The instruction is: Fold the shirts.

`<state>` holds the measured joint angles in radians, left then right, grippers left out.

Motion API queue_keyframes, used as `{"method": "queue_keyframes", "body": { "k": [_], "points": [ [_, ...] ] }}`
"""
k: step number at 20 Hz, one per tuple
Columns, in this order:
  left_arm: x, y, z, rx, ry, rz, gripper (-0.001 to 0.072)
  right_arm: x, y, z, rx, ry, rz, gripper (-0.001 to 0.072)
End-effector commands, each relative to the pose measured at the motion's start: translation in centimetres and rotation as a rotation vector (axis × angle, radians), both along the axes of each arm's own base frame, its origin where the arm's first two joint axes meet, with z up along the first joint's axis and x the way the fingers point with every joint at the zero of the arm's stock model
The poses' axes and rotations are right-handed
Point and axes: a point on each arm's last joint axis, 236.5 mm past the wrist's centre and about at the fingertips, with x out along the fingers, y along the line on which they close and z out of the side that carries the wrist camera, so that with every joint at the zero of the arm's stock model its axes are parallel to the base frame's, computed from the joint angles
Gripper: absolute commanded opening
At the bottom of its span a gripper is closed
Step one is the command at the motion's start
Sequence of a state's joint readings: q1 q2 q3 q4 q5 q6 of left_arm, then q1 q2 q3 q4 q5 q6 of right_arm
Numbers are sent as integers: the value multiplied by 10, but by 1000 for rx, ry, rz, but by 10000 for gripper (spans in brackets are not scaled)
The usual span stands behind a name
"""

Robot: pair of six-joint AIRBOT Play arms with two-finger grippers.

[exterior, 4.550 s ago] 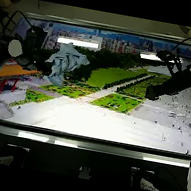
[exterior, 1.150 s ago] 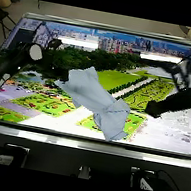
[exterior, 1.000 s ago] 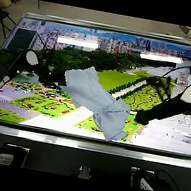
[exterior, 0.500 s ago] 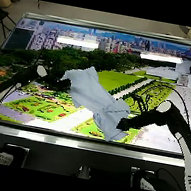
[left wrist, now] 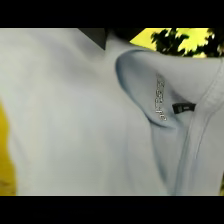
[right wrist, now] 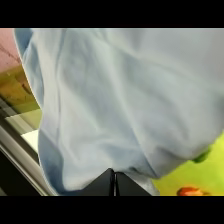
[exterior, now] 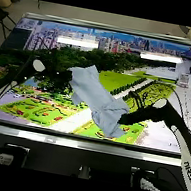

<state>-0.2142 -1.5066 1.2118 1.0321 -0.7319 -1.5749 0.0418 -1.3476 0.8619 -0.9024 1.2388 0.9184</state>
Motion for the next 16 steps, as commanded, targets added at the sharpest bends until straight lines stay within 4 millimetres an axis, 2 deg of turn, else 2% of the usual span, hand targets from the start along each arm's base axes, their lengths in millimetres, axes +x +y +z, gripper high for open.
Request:
{"method": "queue_keyframes", "body": {
  "k": [1, 2, 4, 6, 8, 9, 10, 11, 12, 13, 14, 16],
  "points": [
    [16, 3, 110, 54, -303, -88, 26, 58, -24, 76, -122, -326, 29, 14],
    [14, 6, 143, 57, -374, -87, 26, 73, -37, 107, -184, -425, 13, 13],
    [2, 8, 214, 34, -517, -78, 26, 86, -56, 178, -273, -603, 4, 13],
    [-23, 14, 308, 0, -709, -61, 26, 91, -68, 282, -319, -877, -39, 13],
    [-70, 26, 415, -43, -945, -32, 26, 74, -86, 402, -379, -1189, -133, 13],
    [-101, 34, 464, -65, -1060, -18, 26, 54, -97, 455, -401, -1311, -204, 13],
    [-132, 41, 501, -82, -1150, -11, 25, 31, -106, 495, -413, -1400, -261, 13],
    [-163, 49, 530, -86, -1230, -2, 26, 9, -111, 521, -406, -1457, -307, 13],
    [-190, 56, 548, -82, -1287, 5, 25, -10, -113, 538, -394, -1493, -337, 13],
    [-207, 62, 555, -87, -1305, 15, 25, -24, -113, 543, -392, -1505, -338, 14],
    [-218, 66, 553, -75, -1289, 20, 25, -33, -113, 538, -397, -1485, -328, 14],
    [-222, 71, 525, -30, -1166, 21, 25, -42, -114, 509, -427, -1368, -281, 15]
  ]
}}
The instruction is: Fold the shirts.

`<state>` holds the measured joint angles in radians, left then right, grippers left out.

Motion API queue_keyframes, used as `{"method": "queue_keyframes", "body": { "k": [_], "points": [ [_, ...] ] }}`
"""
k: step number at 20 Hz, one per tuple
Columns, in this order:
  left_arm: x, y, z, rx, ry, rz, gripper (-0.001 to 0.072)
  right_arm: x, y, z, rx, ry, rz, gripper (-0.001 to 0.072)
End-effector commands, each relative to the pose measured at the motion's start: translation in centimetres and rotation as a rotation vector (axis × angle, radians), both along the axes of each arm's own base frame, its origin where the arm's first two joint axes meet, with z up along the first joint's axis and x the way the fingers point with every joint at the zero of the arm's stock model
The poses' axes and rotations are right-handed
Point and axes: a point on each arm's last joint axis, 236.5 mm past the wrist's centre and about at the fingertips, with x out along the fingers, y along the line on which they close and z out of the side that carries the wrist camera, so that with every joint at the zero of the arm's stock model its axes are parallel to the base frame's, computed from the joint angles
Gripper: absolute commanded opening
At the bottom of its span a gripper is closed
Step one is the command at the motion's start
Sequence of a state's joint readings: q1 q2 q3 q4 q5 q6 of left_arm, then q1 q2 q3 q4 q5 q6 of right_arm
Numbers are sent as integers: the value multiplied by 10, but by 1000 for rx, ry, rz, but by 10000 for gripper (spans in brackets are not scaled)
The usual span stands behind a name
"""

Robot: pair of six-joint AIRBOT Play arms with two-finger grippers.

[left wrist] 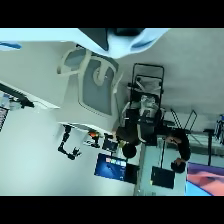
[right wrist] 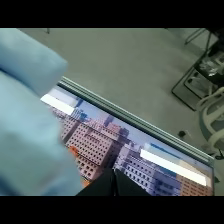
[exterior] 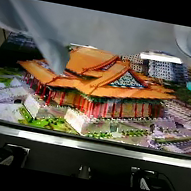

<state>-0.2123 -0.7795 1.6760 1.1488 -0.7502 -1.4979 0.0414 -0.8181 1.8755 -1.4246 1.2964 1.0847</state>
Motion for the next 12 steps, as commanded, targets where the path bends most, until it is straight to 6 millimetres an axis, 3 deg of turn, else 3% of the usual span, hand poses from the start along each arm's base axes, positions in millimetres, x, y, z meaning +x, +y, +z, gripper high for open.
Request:
{"method": "queue_keyframes", "body": {
  "k": [1, 3, 5, 8, 10, 12],
  "points": [
    [-33, 17, -22, 53, 119, 45, 25, -34, -9, -19, -23, 116, -28, 15],
    [-21, 24, -68, 162, 271, 86, 26, -33, -13, -63, -55, 317, -34, 15],
    [-2, 27, -131, 257, 469, 101, 26, -31, -15, -125, -89, 605, -30, 16],
    [29, 12, -253, 304, 775, 53, 28, 1, -1, -218, -71, 842, 23, 15],
    [50, -3, -333, 270, 909, 15, 28, 29, 3, -285, -47, 895, 20, 17],
    [76, -24, -386, 158, 949, -11, 28, 60, 3, -347, -15, 890, -13, 18]
  ]
}}
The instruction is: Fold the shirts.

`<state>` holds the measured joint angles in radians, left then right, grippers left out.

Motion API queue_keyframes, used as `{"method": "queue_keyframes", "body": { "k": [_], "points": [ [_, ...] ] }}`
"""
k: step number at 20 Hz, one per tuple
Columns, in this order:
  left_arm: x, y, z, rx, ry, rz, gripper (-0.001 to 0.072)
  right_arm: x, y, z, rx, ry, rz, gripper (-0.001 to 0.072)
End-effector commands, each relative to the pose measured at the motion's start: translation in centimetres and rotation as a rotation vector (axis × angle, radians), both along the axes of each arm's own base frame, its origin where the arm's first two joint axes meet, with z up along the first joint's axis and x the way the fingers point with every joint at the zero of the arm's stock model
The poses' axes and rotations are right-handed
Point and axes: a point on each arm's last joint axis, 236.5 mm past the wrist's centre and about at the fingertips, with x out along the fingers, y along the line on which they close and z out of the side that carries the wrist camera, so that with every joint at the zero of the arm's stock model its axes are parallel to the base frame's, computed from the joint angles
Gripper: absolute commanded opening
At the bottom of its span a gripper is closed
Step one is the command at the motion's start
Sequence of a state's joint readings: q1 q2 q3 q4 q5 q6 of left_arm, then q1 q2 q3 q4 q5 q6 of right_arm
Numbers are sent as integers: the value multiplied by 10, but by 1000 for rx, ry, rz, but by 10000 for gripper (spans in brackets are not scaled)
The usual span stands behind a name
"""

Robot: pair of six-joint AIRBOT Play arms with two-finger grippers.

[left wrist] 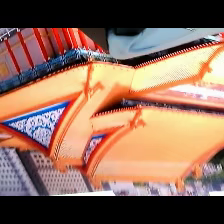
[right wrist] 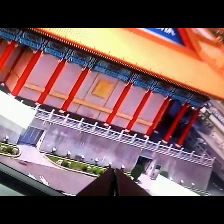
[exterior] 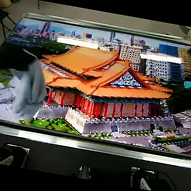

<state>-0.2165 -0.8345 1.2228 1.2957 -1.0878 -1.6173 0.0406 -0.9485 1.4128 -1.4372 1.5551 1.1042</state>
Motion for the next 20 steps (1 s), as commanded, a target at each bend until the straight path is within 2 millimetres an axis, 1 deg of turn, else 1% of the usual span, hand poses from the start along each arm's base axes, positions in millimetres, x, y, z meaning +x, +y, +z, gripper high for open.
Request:
{"method": "queue_keyframes", "body": {
  "k": [1, 2, 3, 5, 6, 7, 8, 10, 11, 12, 13, 14, 15, 16, 17, 19, 20],
  "points": [
    [29, -34, -104, -124, 127, 9, 28, 37, 4, -101, 38, 38, -58, 19],
    [37, -51, -117, -153, 136, -14, 28, 46, 2, -113, 43, 36, -86, 19],
    [41, -71, -127, -175, 149, -44, 28, 54, 0, -117, 40, 27, -101, 21],
    [37, -119, -145, -188, 176, -142, 28, 71, -7, -111, 19, -42, -115, 40],
    [29, -145, -154, -185, 200, -199, 28, 77, -15, -104, -6, -73, -136, 67],
    [18, -170, -164, -176, 224, -253, 28, 83, -25, -93, -38, -104, -162, 68],
    [4, -196, -174, -165, 245, -310, 28, 88, -35, -81, -72, -137, -186, 69],
    [-23, -237, -188, -137, 276, -414, 28, 98, -52, -51, -144, -211, -201, 71],
    [-29, -253, -188, -135, 270, -445, 28, 101, -57, -37, -165, -238, -206, 71],
    [-30, -265, -181, -142, 248, -464, 28, 102, -61, -26, -181, -256, -211, 71],
    [-25, -273, -166, -155, 213, -477, 28, 101, -64, -17, -194, -265, -216, 78],
    [-15, -277, -143, -165, 149, -495, 28, 101, -67, -9, -202, -274, -221, 147],
    [-2, -280, -110, -184, 72, -505, 27, 100, -68, -1, -210, -289, -221, 228],
    [11, -281, -75, -210, 1, -507, 27, 99, -70, 8, -220, -310, -217, 249],
    [23, -279, -35, -236, -72, -507, 27, 98, -73, 18, -229, -332, -222, 249],
    [37, -271, 40, -262, -213, -509, 26, 94, -79, 44, -252, -385, -237, 249],
    [39, -266, 66, -252, -270, -515, 26, 93, -81, 57, -253, -416, -242, 249]
  ]
}}
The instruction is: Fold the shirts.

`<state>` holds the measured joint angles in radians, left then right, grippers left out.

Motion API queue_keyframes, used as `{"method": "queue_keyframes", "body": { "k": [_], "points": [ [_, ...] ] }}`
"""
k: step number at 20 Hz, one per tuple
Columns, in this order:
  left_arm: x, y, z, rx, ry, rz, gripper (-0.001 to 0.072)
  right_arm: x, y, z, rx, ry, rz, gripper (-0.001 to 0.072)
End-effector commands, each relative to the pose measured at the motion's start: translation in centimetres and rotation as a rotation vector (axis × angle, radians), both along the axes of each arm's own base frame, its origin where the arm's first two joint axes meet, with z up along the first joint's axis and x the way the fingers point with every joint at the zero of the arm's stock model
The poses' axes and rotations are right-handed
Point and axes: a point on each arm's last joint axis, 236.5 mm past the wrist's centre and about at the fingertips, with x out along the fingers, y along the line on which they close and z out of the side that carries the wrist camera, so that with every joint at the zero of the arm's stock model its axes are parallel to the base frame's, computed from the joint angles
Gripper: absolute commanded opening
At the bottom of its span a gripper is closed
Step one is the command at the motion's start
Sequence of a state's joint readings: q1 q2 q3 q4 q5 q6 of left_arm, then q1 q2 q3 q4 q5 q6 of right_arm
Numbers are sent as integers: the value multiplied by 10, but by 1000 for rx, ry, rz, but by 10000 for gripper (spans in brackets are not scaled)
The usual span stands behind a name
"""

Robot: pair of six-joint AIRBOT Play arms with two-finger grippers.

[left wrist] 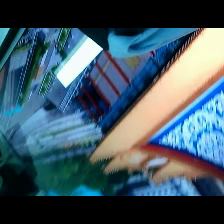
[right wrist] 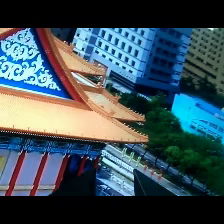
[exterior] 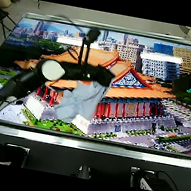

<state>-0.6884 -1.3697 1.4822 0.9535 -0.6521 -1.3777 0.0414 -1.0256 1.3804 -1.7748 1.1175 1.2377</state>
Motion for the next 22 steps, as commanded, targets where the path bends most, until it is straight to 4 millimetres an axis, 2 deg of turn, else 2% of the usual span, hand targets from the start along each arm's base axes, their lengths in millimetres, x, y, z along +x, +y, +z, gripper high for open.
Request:
{"method": "queue_keyframes", "body": {
  "k": [1, 2, 3, 4, 5, 6, 7, 8, 9, 10, 12, 14, 15, 18, 22],
  "points": [
    [11, 17, 97, -15, -210, -4, 26, -6, -10, 47, -41, -101, -19, 249],
    [10, 26, 97, 44, -221, -11, 26, -8, -9, 57, -35, -122, -17, 249],
    [11, 40, 80, 131, -179, 2, 26, -11, -9, 61, -31, -129, -18, 249],
    [13, 57, 54, 236, -113, 26, 26, -17, -8, 57, -21, -103, -20, 255],
    [14, 81, 18, 376, -35, 46, 26, -23, -4, 44, 3, -46, -19, 292],
    [13, 103, -16, 506, 35, 65, 26, -32, 3, 25, 39, 46, -15, 381],
    [10, 125, -49, 626, 98, 84, 26, -41, 17, -2, 87, 164, 15, 456],
    [8, 141, -76, 697, 149, 101, 27, -47, 36, -31, 142, 270, 69, 456],
    [4, 150, -101, 734, 201, 102, 27, -54, 61, -63, 215, 370, 141, 477],
    [0, 156, -123, 752, 248, 110, 27, -63, 89, -100, 309, 470, 217, 567],
    [-9, 162, -157, 772, 316, 124, 27, -84, 129, -173, 488, 634, 263, 637],
    [-16, 164, -168, 786, 348, 124, 27, -101, 152, -231, 637, 748, 219, 633],
    [-16, 162, -166, 782, 340, 123, 27, -105, 163, -247, 699, 774, 215, 626],
    [-10, 158, -159, 750, 310, 139, 27, -95, 194, -265, 863, 782, 247, 628],
    [-12, 154, -158, 728, 328, 147, 27, -69, 205, -283, 943, 724, 195, 628]
  ]
}}
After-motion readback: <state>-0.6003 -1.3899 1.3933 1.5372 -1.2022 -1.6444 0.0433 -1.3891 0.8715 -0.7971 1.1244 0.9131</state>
